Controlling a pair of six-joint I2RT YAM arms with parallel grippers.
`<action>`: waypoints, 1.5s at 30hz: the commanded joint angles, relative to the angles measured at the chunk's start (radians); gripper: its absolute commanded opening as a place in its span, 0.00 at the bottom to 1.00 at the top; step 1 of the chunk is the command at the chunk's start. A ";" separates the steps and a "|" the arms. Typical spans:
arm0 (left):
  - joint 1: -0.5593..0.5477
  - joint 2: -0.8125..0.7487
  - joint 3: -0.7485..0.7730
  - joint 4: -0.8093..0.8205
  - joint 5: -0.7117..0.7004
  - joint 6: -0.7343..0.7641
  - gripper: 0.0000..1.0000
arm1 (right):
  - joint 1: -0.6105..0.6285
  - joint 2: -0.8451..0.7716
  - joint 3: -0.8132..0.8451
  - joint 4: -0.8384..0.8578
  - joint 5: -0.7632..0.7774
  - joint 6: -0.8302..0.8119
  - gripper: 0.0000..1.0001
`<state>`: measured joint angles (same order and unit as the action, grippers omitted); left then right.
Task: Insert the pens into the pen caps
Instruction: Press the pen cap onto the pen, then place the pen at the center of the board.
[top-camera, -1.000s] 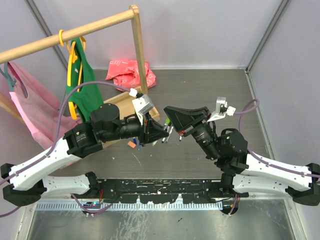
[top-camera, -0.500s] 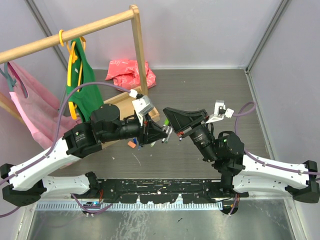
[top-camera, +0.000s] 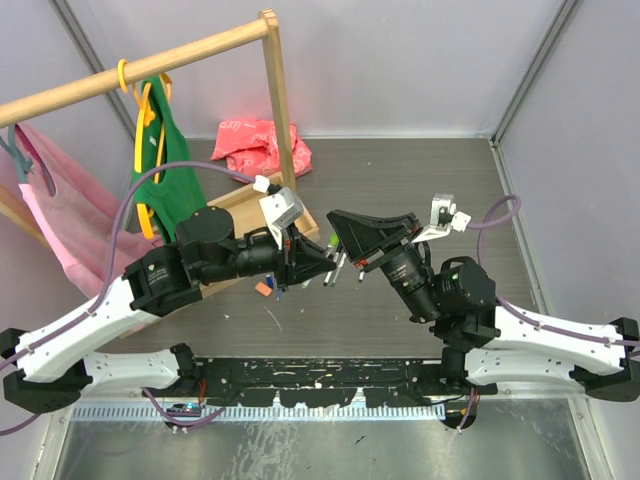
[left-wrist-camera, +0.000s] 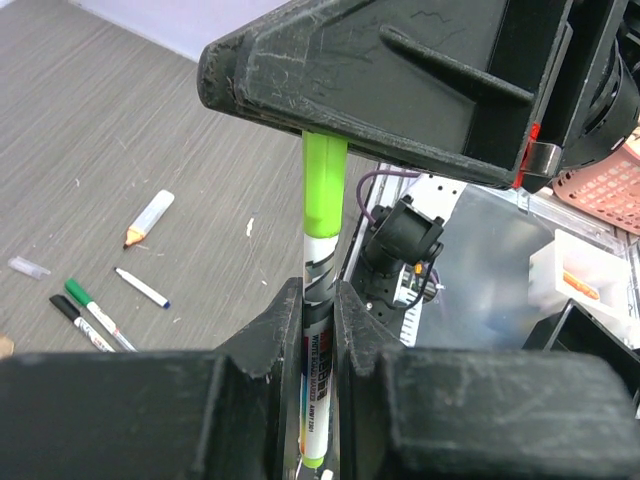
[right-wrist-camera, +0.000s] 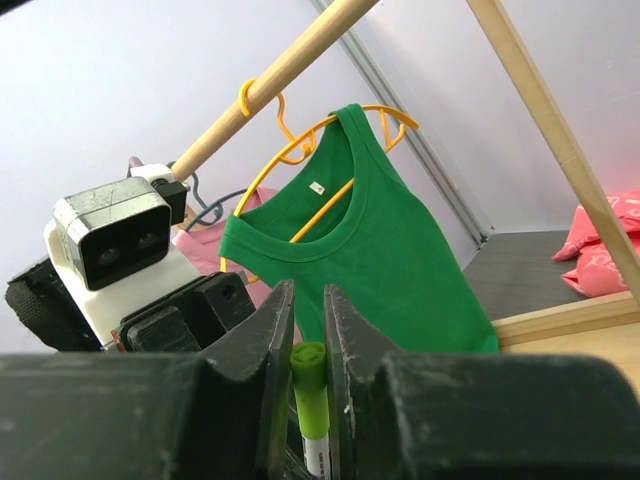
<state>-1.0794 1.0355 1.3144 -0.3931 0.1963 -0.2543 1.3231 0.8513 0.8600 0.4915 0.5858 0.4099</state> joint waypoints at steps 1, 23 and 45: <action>0.034 -0.017 0.103 0.396 -0.128 -0.009 0.00 | 0.063 0.047 0.020 -0.324 -0.091 -0.074 0.00; 0.034 -0.042 0.036 0.347 -0.050 -0.020 0.00 | 0.062 -0.050 0.189 -0.286 -0.166 -0.317 0.41; 0.035 -0.061 -0.020 0.367 -0.056 -0.044 0.00 | 0.064 -0.087 0.137 -0.309 -0.174 -0.290 0.48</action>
<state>-1.0470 0.9852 1.2865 -0.1009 0.1417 -0.2852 1.3800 0.7444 0.9825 0.1680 0.4343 0.1120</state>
